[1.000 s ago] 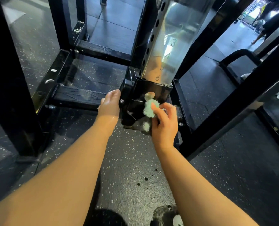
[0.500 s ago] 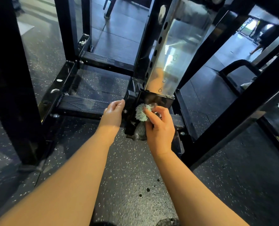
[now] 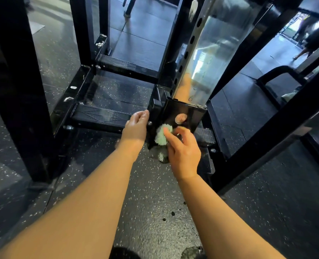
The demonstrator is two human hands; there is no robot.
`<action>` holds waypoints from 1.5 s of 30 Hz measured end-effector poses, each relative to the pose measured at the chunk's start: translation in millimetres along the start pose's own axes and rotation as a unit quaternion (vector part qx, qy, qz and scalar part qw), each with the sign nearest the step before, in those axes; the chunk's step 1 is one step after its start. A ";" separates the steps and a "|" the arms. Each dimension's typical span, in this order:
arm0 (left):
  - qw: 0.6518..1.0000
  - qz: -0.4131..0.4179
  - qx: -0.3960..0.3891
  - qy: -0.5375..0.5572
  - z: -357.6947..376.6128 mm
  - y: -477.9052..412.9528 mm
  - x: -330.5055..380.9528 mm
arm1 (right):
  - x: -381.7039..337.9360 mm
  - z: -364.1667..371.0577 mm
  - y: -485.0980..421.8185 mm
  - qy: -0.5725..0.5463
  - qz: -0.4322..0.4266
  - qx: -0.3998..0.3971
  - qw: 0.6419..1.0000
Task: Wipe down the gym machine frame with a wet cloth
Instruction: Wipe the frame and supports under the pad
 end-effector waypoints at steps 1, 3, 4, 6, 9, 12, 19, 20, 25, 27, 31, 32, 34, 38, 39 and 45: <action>1.000 0.001 -0.001 -0.007 -2.3 -1.2 -1.4 | 1.9 3.7 12.8 0.003 -0.002 -0.022 1.000; 1.000 0.006 0.006 -0.011 -7.8 -5.3 -3.8 | 1.5 3.1 13.5 0.004 -0.013 -0.054 0.998; 1.000 0.007 0.011 -0.009 -9.7 -8.1 -4.9 | -1.4 1.2 3.2 -0.003 -0.028 -0.047 0.999; 1.000 -0.005 0.023 -0.014 -11.2 -9.3 -8.9 | -6.2 -3.3 -22.2 0.011 -0.026 0.007 1.000; 0.999 -0.005 0.032 -0.017 -10.0 -7.8 -14.7 | -5.6 4.4 -15.1 0.019 -0.012 0.014 1.000; 0.999 0.001 0.044 -0.017 -15.3 -6.0 -15.8 | 4.8 21.3 35.8 0.059 -0.175 -0.024 0.983; 0.998 -0.021 0.056 0.011 -19.3 -9.3 -21.1 | -8.5 1.7 -32.7 0.001 -0.018 0.089 0.996; 0.998 -0.023 0.059 0.015 -19.0 -8.0 -21.1 | -6.9 5.4 -25.7 0.003 -0.029 0.079 0.996; 0.998 -0.030 0.059 -0.011 -29.3 -11.7 -18.9 | 2.6 22.1 27.0 0.021 -0.138 -0.023 0.990; 0.998 -0.028 0.060 -0.016 -29.7 -14.0 -17.1 | -5.2 11.2 2.7 0.003 -0.101 0.016 0.995; 0.997 -0.028 0.058 -0.034 -21.3 -10.0 -18.8 | -2.0 6.0 -7.0 0.013 -0.101 0.055 0.993; 0.997 -0.025 0.060 -0.036 -20.8 -9.4 -18.5 | 0.2 9.8 4.8 0.021 -0.126 0.022 0.992; 0.997 -0.025 0.063 -0.033 -22.2 -8.7 -17.6 | 2.4 15.3 24.4 0.041 -0.140 -0.050 0.988; 0.996 -0.024 0.064 -0.049 -22.3 -9.9 -16.6 | -9.1 4.8 -6.0 0.003 -0.092 -0.010 0.996; 0.996 -0.024 0.066 -0.052 -21.5 -9.8 -17.2 | -8.5 3.7 -13.9 0.002 -0.073 0.030 0.997; 0.994 -0.002 0.081 -0.074 -19.0 -5.9 -14.1 | -4.8 19.1 34.8 0.031 -0.137 -0.069 0.988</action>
Point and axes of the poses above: each hand's wrist, its own y-axis away from the middle knuckle, its own z-axis out of the palm, x = y × z, the point moved 2 cm from there along -y, towards the middle knuckle, and after that the axes turned 11 degrees about y, right-handed, at the moved point
